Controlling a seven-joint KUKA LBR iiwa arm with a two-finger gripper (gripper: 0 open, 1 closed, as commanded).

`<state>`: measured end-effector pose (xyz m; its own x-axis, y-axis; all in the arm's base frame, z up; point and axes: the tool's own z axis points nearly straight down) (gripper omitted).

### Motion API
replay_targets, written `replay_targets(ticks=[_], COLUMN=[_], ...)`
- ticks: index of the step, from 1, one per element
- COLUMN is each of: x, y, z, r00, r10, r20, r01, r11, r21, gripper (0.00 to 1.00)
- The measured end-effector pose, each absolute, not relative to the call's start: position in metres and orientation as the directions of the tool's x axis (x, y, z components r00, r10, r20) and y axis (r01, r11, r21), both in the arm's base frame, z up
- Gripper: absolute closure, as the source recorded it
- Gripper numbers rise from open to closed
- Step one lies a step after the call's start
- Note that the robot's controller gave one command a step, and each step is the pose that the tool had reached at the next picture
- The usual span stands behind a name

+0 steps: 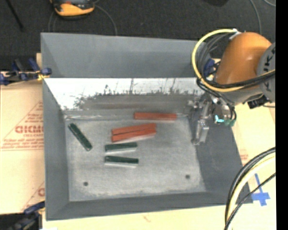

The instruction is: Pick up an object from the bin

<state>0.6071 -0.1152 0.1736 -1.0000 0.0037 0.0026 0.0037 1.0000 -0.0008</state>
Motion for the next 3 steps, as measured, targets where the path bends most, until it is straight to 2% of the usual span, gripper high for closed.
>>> replay_targets(ticks=[1,2,3], x=[0.609,0.617,0.633], y=[-0.115,-0.089,-0.060], z=[0.178,0.153,0.121], r00=[-1.000,-0.999,-1.000], r10=[0.002,-0.051,-0.026], r20=[-0.005,-0.010,-0.007], r01=[0.002,-0.051,-0.026], r11=[1.000,0.999,1.000], r21=[-0.002,-0.005,0.001], gripper=[0.00,0.00,0.00])
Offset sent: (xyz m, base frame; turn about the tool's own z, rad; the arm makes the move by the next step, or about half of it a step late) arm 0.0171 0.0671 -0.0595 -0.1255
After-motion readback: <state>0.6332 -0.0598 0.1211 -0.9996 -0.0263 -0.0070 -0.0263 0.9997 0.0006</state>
